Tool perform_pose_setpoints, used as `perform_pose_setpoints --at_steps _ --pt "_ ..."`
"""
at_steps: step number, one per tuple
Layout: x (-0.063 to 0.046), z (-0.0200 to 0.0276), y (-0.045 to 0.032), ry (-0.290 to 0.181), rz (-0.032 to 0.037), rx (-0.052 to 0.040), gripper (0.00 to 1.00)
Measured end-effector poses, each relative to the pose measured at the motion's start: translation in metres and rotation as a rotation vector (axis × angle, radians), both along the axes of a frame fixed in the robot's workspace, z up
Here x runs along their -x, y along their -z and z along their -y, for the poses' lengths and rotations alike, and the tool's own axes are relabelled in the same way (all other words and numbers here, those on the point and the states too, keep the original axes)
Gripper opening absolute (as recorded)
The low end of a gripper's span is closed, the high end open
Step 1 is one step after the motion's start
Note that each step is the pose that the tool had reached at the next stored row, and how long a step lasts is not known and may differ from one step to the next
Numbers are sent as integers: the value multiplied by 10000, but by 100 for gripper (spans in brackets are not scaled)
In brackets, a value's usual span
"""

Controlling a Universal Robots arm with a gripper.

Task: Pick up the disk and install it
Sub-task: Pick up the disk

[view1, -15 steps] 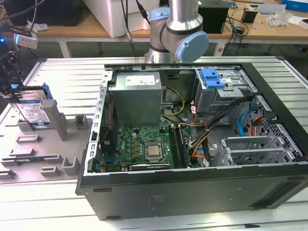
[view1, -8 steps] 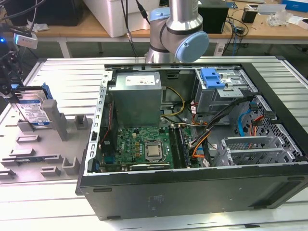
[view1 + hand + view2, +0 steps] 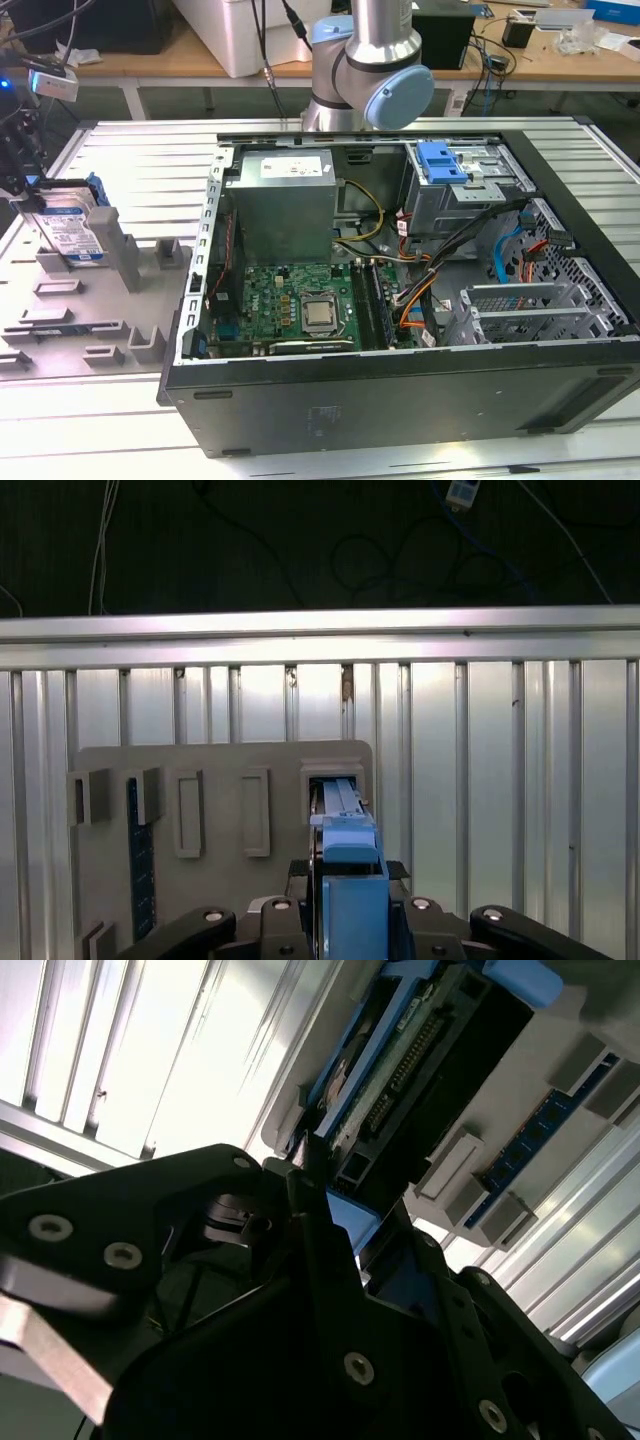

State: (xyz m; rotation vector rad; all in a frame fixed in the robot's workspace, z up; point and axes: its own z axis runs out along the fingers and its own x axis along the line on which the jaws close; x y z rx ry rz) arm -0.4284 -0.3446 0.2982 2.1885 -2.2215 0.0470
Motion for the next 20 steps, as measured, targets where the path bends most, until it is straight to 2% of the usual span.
perform_pose_setpoints --at_steps 18,20 --pt "0 0 4 1 2 -1 38" --pt "0 0 4 1 1 -1 50"
